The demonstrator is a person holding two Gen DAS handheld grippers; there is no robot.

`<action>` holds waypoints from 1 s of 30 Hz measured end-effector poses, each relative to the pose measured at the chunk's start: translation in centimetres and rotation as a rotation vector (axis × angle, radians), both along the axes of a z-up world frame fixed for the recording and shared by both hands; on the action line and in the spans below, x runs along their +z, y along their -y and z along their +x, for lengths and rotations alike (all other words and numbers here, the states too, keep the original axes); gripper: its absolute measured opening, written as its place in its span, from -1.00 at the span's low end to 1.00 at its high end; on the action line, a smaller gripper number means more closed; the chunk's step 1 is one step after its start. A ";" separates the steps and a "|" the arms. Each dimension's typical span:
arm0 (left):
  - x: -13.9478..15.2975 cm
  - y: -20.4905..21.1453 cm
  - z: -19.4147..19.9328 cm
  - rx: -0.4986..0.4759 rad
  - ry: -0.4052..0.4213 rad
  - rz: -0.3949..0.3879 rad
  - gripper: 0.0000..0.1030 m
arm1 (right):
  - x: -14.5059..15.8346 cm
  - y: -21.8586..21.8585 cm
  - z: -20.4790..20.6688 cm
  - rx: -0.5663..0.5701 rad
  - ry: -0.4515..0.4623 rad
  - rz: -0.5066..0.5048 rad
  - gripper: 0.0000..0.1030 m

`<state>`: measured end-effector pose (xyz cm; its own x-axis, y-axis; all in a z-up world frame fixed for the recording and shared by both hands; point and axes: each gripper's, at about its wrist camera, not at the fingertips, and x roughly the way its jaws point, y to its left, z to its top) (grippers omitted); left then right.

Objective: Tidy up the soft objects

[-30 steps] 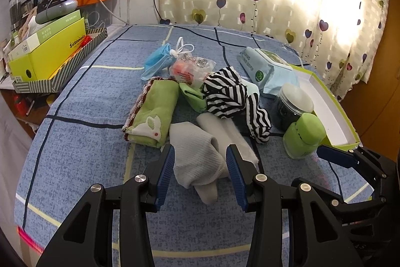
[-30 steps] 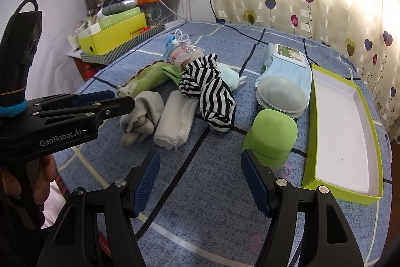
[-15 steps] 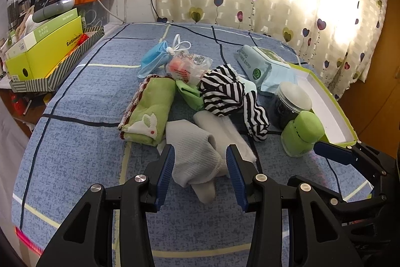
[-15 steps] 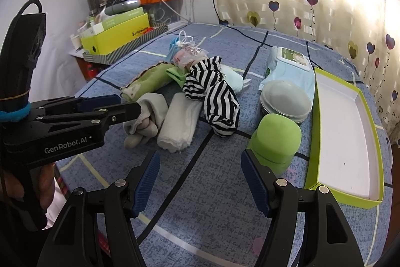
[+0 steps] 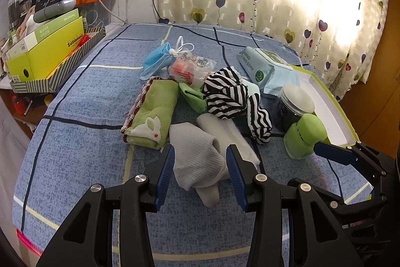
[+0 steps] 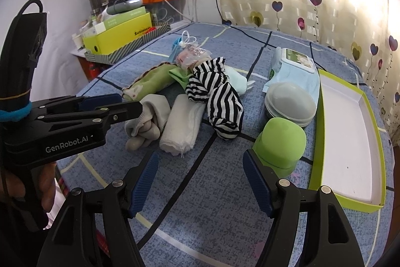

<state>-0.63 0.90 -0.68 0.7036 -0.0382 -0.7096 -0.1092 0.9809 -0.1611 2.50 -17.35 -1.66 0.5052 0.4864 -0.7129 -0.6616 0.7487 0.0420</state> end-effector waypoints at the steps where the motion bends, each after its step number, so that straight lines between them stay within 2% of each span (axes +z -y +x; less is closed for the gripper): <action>1: 0.0 0.0 0.1 -0.001 0.000 0.000 -0.14 | 0.0 0.0 0.0 0.001 0.000 0.000 0.37; 30: 0.1 -0.7 0.5 -0.007 0.004 -0.018 -0.14 | -0.3 -1.0 0.5 0.023 -0.013 -0.008 0.37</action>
<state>-0.11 1.63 -0.60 0.7063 -0.0556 -0.7057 -0.1016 0.9786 -0.1788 2.98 -16.37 -1.95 0.4849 0.4919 -0.7231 -0.6780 0.7337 0.0444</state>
